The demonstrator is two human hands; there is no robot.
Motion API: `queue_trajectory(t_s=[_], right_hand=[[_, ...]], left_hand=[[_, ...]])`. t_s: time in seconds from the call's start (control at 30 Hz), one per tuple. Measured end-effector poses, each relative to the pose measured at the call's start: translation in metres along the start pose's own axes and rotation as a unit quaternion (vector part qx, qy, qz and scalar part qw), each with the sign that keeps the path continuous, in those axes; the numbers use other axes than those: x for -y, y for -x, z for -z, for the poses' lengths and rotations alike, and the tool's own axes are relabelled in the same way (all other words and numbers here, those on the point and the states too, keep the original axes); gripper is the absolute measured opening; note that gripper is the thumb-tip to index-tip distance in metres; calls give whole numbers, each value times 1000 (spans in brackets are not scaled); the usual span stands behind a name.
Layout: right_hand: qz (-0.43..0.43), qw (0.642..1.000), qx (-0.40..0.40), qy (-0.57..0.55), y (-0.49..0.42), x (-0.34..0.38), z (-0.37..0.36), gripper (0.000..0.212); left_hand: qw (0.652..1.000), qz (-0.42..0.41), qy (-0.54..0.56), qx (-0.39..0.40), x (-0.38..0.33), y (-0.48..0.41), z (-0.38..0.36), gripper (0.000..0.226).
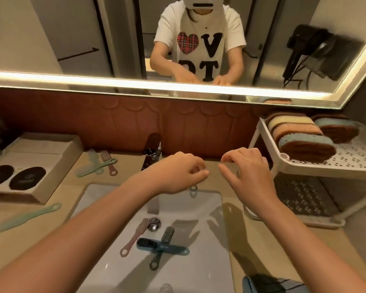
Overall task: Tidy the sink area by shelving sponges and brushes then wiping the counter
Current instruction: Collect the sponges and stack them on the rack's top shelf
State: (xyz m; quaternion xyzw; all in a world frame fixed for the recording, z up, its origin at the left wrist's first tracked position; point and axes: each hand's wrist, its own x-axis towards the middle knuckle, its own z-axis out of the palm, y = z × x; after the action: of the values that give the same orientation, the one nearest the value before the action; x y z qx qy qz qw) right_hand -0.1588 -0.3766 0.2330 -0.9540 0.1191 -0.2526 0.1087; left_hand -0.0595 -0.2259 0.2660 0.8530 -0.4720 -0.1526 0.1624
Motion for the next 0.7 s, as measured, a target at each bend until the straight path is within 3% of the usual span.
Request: queue_trajectory(t_s=[0.43,0.7], right_hand=[[59,984,157,-62,18,142,-124,16],[117,955,259,-82,42,224,-202,16]], left_hand=[[983,163,76,22,154,124,-28,40],[939,321,121,10,259,222,-59,46]])
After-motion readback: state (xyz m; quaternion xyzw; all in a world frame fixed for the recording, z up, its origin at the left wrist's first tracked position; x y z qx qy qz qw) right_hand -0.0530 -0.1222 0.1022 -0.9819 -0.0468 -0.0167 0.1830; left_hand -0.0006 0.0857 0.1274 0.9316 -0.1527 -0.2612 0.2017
